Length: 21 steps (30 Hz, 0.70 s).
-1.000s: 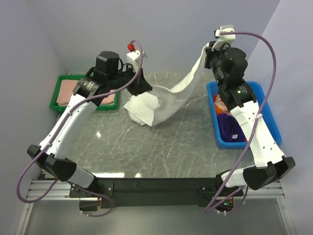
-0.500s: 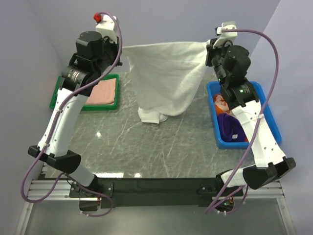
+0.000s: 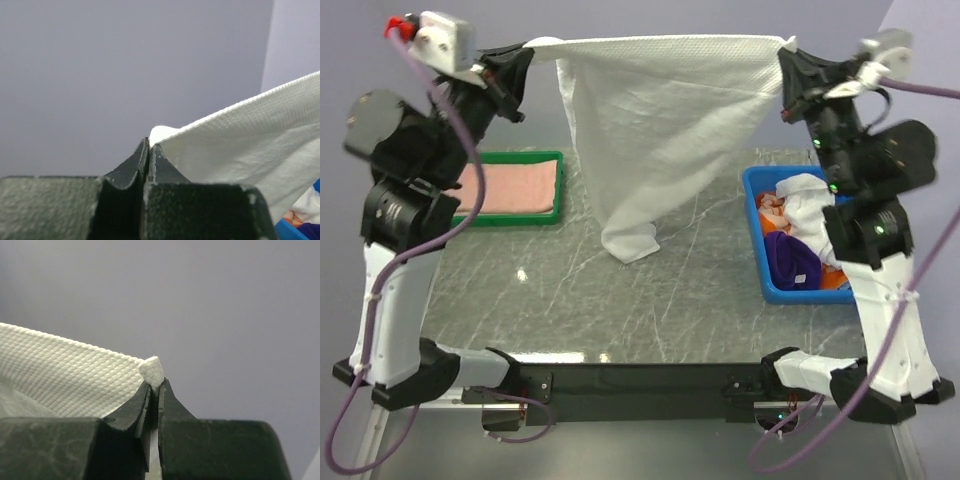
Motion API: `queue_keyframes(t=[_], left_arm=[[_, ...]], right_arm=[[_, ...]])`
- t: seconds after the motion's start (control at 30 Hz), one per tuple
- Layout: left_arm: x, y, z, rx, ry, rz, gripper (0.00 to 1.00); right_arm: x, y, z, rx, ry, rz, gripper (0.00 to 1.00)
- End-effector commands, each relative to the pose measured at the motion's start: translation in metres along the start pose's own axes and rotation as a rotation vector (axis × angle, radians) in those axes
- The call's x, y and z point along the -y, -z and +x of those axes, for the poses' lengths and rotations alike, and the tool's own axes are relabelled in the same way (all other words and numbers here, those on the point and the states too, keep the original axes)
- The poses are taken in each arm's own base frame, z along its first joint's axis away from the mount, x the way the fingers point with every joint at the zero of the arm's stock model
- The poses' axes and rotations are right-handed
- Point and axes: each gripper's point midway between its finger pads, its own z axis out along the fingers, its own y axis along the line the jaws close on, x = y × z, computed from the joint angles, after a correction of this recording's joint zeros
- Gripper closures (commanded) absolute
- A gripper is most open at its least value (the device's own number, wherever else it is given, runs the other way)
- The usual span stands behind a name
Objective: Fold and stack the towels
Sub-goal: Flatten out the crumpled towel
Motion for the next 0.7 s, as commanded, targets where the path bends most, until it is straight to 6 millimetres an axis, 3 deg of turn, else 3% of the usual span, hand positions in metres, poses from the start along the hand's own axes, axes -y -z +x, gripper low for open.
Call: queue_keyframes(t=[0.0,0.17,0.2,0.23,0.4,0.53,0.67], left_arm=[[0.004,0.041,-0.089,0.248,-0.067,0.053,1.0],[0.021,0.093,-0.144,0.366,-0.082,0.151,0.99],[0.023,0.095,-0.147,0.373,-0.084,0.164,0.99],[0.025,0.108,-0.158,0.402,-0.083,0.175,1.0],[0.039,0.141,-0.186,0.486,-0.071,0.259,1.0],[0.045,0.149,-0.194,0.515,-0.064,0.294,0.99],[0.038,0.137,-0.194,0.519,-0.053,0.252,1.0]], right_arm=[[0.009,0.043,-0.102,0.246,0.018,-0.016,1.0],[-0.004,0.089,-0.164,0.369,0.007,-0.124,1.0],[-0.004,0.091,-0.163,0.363,0.007,-0.125,1.0],[-0.007,0.101,-0.178,0.395,0.008,-0.15,1.0],[-0.013,0.133,-0.212,0.466,0.005,-0.204,1.0],[-0.015,0.14,-0.22,0.487,-0.007,-0.219,1.0],[-0.006,0.124,-0.217,0.482,-0.021,-0.166,1.0]])
